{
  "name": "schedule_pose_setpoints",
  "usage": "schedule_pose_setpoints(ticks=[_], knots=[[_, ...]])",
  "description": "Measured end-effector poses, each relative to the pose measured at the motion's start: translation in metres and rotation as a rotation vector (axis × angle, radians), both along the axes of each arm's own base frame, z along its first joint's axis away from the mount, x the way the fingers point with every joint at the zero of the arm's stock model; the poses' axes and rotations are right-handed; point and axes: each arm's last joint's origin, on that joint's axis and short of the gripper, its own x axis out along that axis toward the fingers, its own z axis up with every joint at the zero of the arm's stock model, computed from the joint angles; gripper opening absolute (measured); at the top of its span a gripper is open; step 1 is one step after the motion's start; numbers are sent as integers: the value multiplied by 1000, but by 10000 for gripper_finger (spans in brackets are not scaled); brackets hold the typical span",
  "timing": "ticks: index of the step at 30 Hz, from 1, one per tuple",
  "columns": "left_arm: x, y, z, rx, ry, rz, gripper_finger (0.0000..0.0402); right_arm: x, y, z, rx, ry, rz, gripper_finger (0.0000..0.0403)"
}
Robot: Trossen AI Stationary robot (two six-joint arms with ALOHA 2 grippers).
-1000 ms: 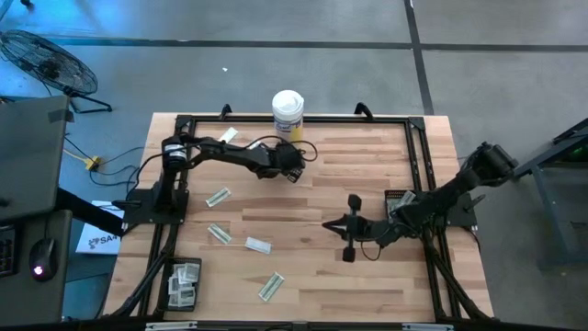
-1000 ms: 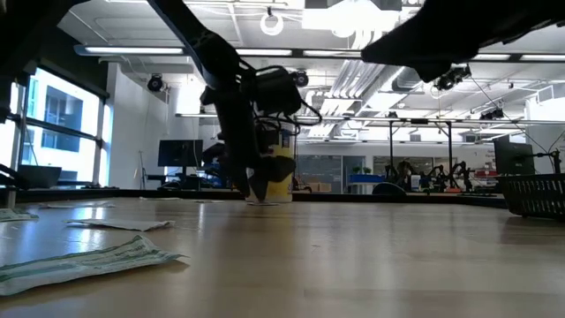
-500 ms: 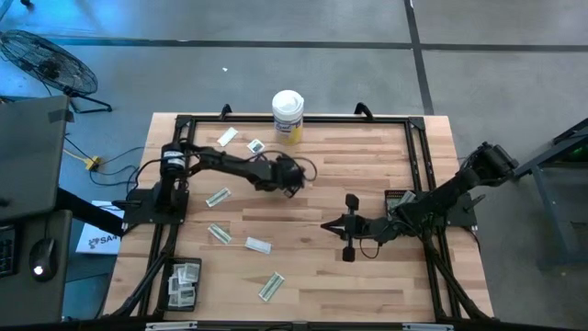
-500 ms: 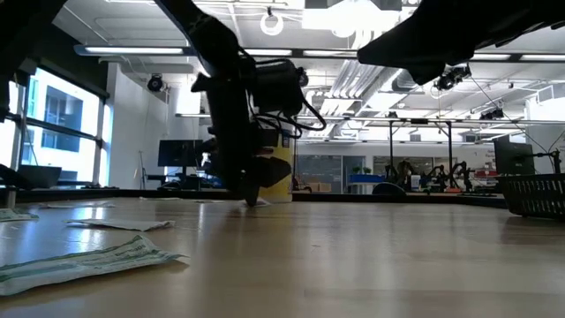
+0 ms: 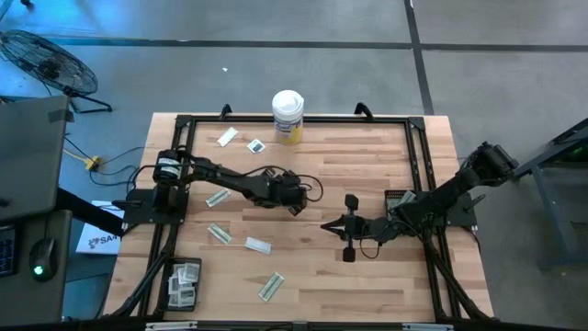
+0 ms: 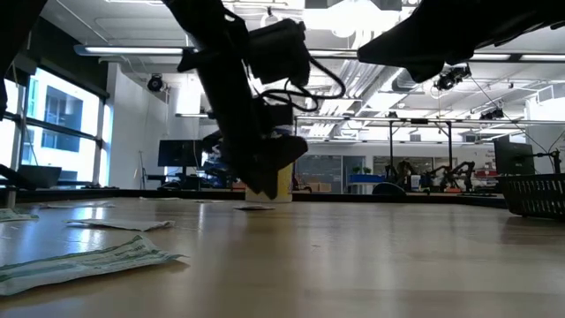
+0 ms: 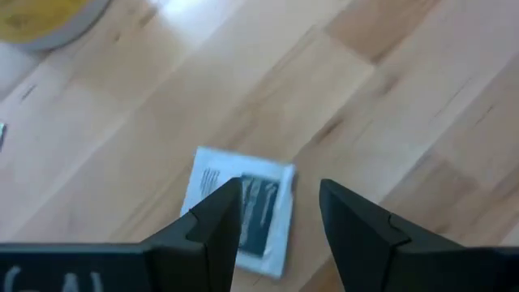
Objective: Pick & Place First Aid Supplies
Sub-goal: Put the white towelette sachet into the left black bin
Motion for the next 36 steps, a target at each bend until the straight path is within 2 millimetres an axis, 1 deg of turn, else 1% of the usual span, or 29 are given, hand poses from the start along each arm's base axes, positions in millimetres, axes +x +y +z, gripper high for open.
schedule_pose_setpoints(ticks=[4, 7, 12, 15, 17, 19, 21, 23, 31, 33, 35, 36], knots=[[5, 1, 2, 14, -55, 9, 163, 0, -1, 0, -9, 0, -7, 2], [5, 1, 0, 20, -54, 12, 163, 1, -2, 0, -7, 1, -4, 5], [5, 1, -8, 14, -30, 22, 163, 1, -1, 0, 35, -1, -8, 1], [9, 3, -11, -18, -67, 57, 163, 1, -1, 0, 38, -1, -8, 2], [7, 3, -14, -50, -61, 74, 163, 1, -1, 0, 51, -3, -11, 4], [11, 5, -18, -69, -87, 82, 163, 1, -1, 0, 61, -4, -14, 4], [10, 5, -19, -64, -85, 90, 163, 1, -1, 0, 62, -4, -14, 2], [12, 5, -23, -42, -84, 99, 163, 1, -2, 0, 61, -4, -15, 1], [12, 5, -24, -43, -94, 121, 162, 1, -1, 0, 61, -4, -13, 3], [12, 9, -25, -67, -92, 122, 155, 1, -1, 0, 57, -3, -12, 1], [11, 13, -25, -111, -87, 123, 138, 1, -1, 0, 55, -3, -11, 2], [12, 15, -29, -119, -77, 126, 128, 1, -1, 0, 54, -3, -12, 3]])
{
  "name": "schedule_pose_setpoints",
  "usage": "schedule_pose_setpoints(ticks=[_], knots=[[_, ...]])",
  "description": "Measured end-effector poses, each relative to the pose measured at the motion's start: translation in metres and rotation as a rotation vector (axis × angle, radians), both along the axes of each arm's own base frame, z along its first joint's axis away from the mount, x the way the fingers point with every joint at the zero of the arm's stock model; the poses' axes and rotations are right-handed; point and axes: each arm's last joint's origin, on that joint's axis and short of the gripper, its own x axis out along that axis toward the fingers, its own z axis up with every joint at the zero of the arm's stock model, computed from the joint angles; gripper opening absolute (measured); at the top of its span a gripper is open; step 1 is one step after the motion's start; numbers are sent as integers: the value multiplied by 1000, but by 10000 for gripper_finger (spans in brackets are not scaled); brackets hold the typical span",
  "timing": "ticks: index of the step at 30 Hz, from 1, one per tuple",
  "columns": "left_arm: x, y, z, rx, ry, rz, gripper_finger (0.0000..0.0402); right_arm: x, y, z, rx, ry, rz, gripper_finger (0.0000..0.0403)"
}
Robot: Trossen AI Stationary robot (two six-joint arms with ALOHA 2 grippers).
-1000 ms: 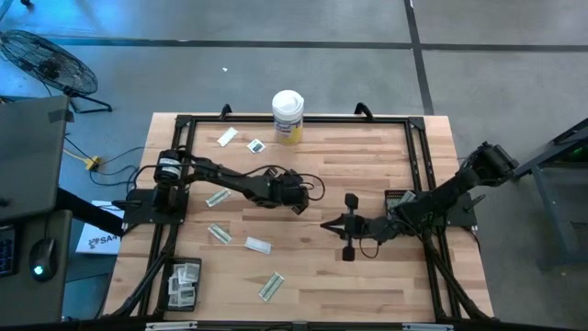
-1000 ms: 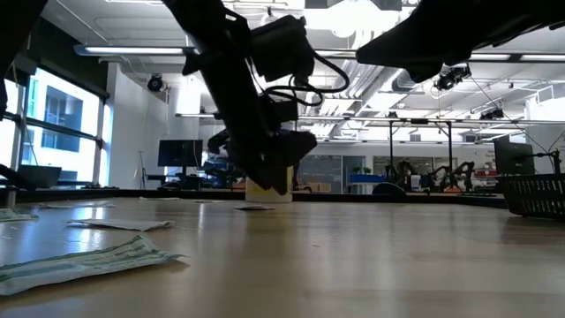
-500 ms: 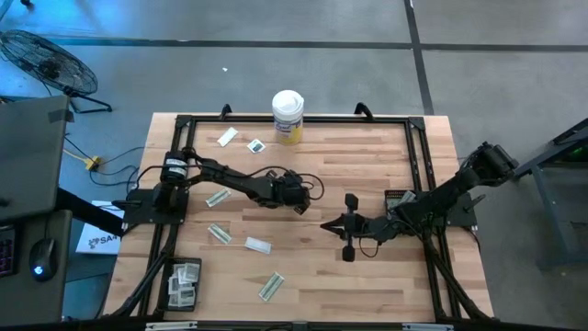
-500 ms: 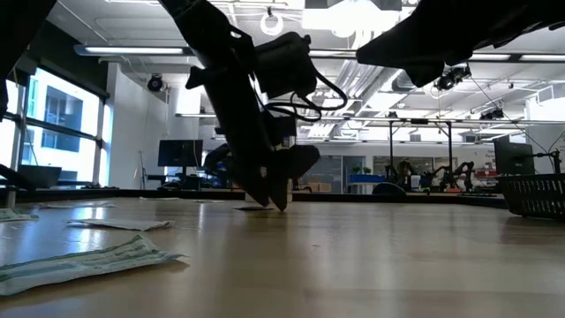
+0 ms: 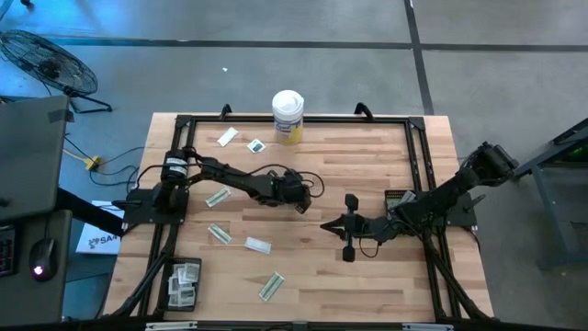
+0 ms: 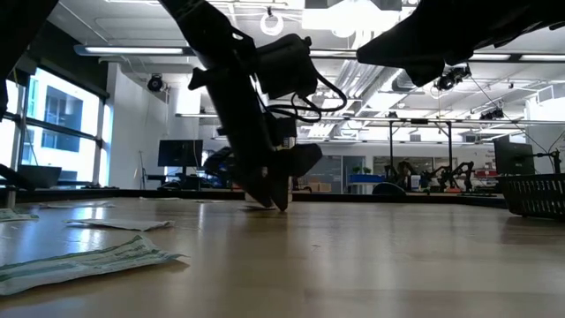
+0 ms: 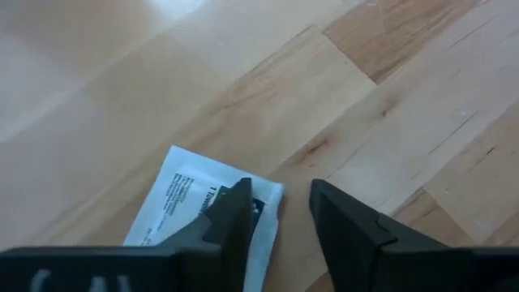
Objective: Pick & Place First Aid Supplies
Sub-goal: Put the white towelette sachet into the left black bin
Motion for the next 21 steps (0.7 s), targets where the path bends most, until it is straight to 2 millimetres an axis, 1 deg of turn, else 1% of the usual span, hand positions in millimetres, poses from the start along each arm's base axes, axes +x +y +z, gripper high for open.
schedule_pose_setpoints(ticks=[5, 10, 12, 14, 17, 19, 21], knots=[[0, 4, -6, -8, 22, 0, 66, 0, 0, 0, 0, 0, -1, 6], [1, 4, -7, 14, 37, -31, 11, 0, 0, 0, 0, 0, 0, 2], [0, 4, -5, 23, 40, -47, 5, 0, 0, 0, 0, 0, 0, 1], [0, 3, -1, 31, 41, -65, 7, 0, 0, 0, 0, 0, 1, 2], [-2, -3, 10, 42, 41, -105, 5, 0, 0, 0, 0, 0, 1, 4], [-7, -10, 18, 42, 64, -151, 2, 0, 0, 0, -1, 2, 1, 5], [-9, -20, 31, 47, 46, -197, 2, 0, 0, -1, -3, 7, 1, 4]])
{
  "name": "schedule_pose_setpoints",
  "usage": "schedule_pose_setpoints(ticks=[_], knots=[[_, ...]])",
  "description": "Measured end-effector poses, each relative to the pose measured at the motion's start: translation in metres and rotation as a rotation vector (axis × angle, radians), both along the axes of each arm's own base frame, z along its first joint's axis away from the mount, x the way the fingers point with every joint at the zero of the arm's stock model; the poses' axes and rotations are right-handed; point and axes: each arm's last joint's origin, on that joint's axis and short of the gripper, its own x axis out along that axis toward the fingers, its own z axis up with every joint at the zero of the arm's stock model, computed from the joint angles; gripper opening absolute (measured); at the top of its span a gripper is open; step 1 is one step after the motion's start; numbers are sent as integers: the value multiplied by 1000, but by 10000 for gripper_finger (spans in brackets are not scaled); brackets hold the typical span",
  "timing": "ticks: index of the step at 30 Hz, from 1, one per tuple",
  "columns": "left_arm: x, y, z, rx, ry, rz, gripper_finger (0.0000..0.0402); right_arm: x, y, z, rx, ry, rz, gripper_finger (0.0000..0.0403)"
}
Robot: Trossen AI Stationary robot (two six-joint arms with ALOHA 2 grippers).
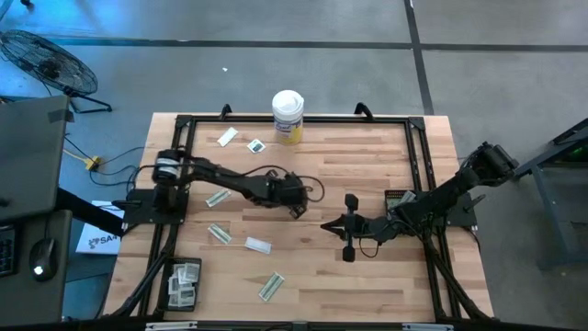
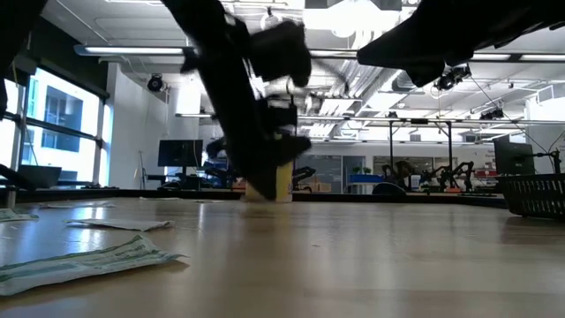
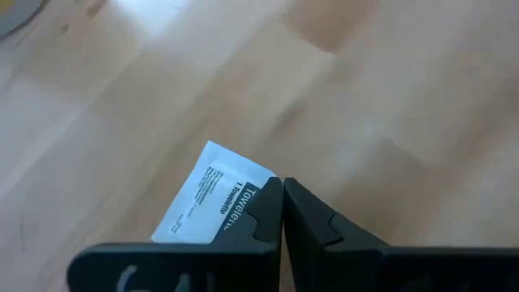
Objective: Pick & Place First Aid Supplies
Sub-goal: Put the white towelette sachet into the left black bin
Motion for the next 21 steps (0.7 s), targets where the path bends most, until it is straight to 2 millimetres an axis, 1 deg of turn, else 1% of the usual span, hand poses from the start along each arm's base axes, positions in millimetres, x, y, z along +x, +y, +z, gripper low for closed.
schedule_pose_setpoints(ticks=[2, 4, 6, 8, 13, 16, 21], knots=[[-7, -12, 16, -11, 15, -56, 1, 0, 0, 0, -2, 3, 0, 2], [-16, -25, 27, -30, 47, -106, 1, 0, 0, -1, -1, 6, 7, 1], [-30, -41, 35, -38, 111, -159, 1, 0, 1, -1, 3, 10, 23, 2], [-42, -59, 48, -54, 132, -215, 1, 0, 1, -1, 5, 11, 28, 4], [-85, -107, 71, -187, 232, -312, 0, 0, 1, -1, 14, 9, 31, 2], [-109, -134, 85, -271, 247, -357, 0, 0, 1, 0, 16, 6, 30, 1], [-152, -173, 95, -348, 337, -418, 0, 0, 1, 0, 17, 4, 30, 4]])
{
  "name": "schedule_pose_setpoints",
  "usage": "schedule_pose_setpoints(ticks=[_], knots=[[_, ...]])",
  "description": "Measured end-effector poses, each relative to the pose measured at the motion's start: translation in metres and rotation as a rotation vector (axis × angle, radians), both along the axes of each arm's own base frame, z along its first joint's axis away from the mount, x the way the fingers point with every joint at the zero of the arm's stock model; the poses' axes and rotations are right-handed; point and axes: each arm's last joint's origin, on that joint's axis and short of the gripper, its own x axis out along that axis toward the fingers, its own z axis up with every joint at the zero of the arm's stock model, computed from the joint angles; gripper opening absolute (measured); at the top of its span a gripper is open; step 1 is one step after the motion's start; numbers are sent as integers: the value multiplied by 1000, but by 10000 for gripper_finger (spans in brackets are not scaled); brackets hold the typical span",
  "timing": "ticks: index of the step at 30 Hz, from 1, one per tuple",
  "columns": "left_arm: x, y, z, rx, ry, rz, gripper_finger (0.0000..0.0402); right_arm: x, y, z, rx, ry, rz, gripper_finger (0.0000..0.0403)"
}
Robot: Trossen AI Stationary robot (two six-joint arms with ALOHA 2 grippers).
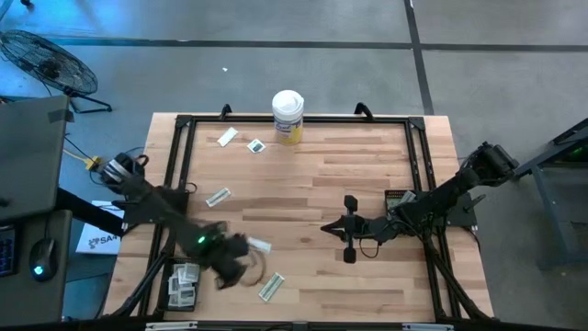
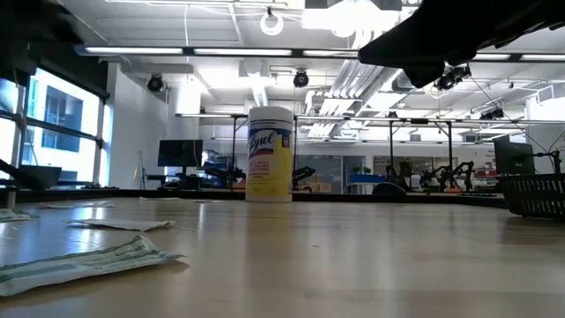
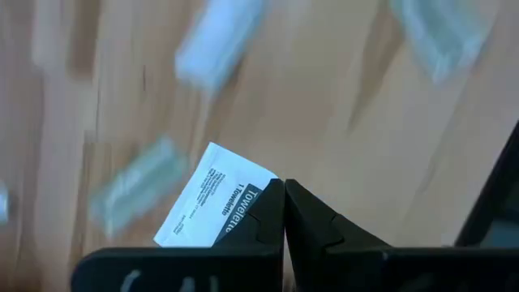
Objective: Pick & Place First Aid Supplies
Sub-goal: Put the white towelette sachet into the left black bin
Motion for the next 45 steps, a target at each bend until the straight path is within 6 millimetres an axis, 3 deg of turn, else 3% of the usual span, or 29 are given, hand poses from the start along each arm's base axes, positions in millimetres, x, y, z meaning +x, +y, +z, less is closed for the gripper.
schedule_pose_setpoints(ticks=[9, 15, 20, 28, 32, 40, 45], knots=[[-56, -46, -1, -21, 104, -93, 0, 0, 0, 0, 26, -1, -7, 5], [-76, -52, -2, 7, 170, -42, 0, 0, 0, 0, 27, 1, -7, 4], [-91, -58, -2, 89, 88, 3, 0, 0, 0, -1, 25, 7, -6, 2], [-122, -78, -5, 78, 31, 58, 0, 0, 0, -1, 48, 6, -9, 3], [-128, -89, -18, 96, -42, 36, 0, 0, 0, -1, 50, 5, -13, 1], [-130, -94, -44, 120, 93, 28, 0, 0, 0, -1, 48, 4, -21, 1], [-130, -91, -52, 115, 91, 78, 6, 0, 0, -1, 48, 4, -22, 3]])
